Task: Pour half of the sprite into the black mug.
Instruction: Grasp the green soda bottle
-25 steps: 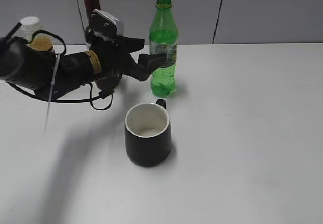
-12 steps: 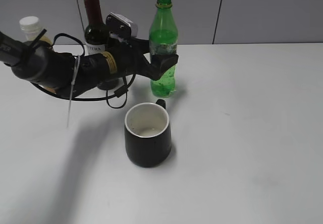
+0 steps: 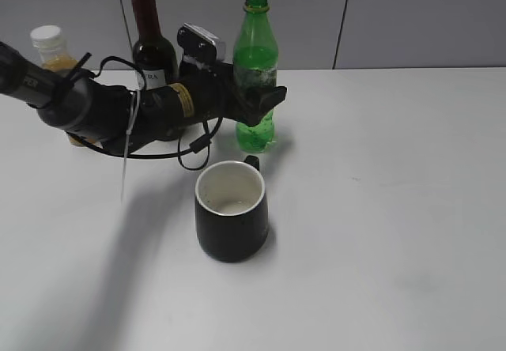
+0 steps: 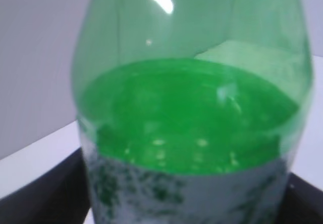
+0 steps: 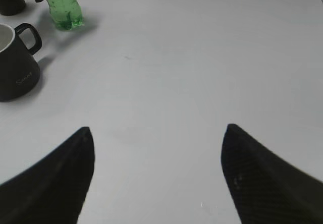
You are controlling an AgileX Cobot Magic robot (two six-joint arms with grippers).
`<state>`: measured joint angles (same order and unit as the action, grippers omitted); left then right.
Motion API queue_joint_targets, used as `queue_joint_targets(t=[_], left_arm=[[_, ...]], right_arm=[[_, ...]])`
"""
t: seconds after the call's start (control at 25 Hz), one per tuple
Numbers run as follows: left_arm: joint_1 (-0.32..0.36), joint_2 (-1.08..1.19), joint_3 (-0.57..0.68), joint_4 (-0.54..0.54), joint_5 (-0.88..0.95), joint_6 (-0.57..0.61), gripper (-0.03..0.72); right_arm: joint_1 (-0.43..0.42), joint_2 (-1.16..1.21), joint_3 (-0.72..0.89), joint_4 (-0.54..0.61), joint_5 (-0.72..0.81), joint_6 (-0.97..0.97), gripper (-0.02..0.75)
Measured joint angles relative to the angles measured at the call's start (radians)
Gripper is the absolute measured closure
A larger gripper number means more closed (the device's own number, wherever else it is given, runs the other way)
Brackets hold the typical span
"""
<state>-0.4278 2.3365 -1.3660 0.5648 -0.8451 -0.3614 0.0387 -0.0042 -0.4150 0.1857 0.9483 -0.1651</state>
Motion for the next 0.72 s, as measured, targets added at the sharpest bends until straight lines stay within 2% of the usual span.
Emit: queue_joint_targets(t=[0.28, 0.36, 0.48, 0.72], left_arm=[[-0.01, 0.027, -0.013, -0.019, 0.001, -0.035, 0.07], [-0.01, 0.027, -0.013, -0.02, 0.002, -0.035, 0.118], [-0.01, 0.027, -0.015, -0.024, 0.003, -0.036, 0.23], [-0.011, 0.027, -0.015, -0.035, 0.004, -0.038, 0.239]], right_arm=[[0.0, 0.0, 0.0, 0.0, 0.0, 0.0, 0.146], [0.0, 0.0, 0.0, 0.0, 0.0, 0.0, 0.146], [0.0, 0.0, 0.0, 0.0, 0.0, 0.0, 0.146], [0.0, 0.0, 0.0, 0.0, 0.0, 0.0, 0.146]])
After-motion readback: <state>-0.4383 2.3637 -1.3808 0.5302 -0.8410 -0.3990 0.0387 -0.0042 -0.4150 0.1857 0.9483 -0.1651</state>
